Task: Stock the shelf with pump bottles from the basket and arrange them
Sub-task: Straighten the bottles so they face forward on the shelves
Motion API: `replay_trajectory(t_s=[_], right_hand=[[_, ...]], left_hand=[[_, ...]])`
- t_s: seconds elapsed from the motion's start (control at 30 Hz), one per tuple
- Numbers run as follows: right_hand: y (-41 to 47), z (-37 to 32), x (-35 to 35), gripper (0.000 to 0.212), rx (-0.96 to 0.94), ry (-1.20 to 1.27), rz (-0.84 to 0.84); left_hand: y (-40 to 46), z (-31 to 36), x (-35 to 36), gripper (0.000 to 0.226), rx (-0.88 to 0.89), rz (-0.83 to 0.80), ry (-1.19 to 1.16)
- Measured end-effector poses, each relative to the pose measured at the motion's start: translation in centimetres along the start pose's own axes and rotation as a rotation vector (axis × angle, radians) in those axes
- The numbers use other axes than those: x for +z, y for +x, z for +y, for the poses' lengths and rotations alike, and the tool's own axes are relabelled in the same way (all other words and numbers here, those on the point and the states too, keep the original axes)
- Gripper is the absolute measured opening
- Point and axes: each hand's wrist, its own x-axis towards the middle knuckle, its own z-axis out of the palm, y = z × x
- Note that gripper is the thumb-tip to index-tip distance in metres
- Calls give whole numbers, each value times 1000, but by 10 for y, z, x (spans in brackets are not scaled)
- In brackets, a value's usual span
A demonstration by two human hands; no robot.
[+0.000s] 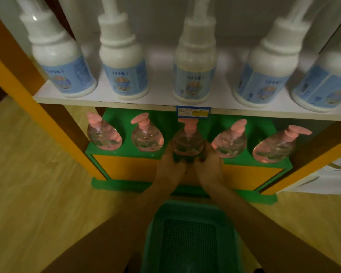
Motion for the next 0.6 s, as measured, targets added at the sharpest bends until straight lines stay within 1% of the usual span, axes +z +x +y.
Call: replay_trajectory(t_s=[0.2, 0.4, 0.6], right_hand=[[2, 5, 6, 51, -36, -41, 22], [-1, 0, 12, 55, -10, -3, 15], [-2, 1, 10, 54, -30, -33, 48]], left_hand=[[0, -7, -10, 77, -25, -81, 16], [7, -6, -11, 71, -49, -47, -1], [7, -9, -13, 73, -38, -70, 9]])
